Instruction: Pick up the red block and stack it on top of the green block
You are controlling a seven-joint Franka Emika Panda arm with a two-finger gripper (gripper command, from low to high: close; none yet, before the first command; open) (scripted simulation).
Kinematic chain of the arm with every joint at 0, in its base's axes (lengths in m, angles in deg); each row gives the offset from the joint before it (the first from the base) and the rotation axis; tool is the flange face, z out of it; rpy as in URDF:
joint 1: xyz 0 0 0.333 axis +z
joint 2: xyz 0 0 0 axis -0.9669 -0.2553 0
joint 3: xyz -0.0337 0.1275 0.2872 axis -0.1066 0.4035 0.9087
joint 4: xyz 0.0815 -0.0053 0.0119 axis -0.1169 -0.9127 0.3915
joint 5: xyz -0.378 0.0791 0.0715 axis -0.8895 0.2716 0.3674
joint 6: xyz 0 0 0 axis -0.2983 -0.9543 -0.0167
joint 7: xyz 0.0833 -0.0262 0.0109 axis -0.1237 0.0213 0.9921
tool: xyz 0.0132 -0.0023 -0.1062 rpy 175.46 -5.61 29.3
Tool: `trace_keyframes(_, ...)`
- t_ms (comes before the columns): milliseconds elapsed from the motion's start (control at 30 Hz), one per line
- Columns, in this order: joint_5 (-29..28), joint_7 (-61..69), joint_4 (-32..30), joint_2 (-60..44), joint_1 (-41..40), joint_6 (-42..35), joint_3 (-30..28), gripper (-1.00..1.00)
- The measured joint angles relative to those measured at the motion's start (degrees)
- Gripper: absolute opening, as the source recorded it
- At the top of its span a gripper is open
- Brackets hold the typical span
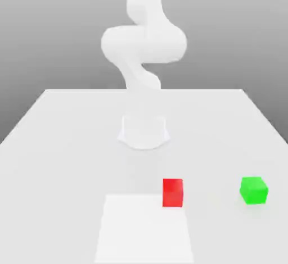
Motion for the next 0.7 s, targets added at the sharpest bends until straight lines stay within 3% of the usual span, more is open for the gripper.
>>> trace_keyframes(467,3.83,-7.37,-25.89,-24.40,3.69,19.41,5.77,0.00)
trace_keyframes(567,2.51,-10.75,-30.96,-33.29,3.86,26.21,7.81,0.00)
trace_keyframes(700,-3.20,-15.73,-31.59,-45.48,4.87,35.88,6.21,0.00)
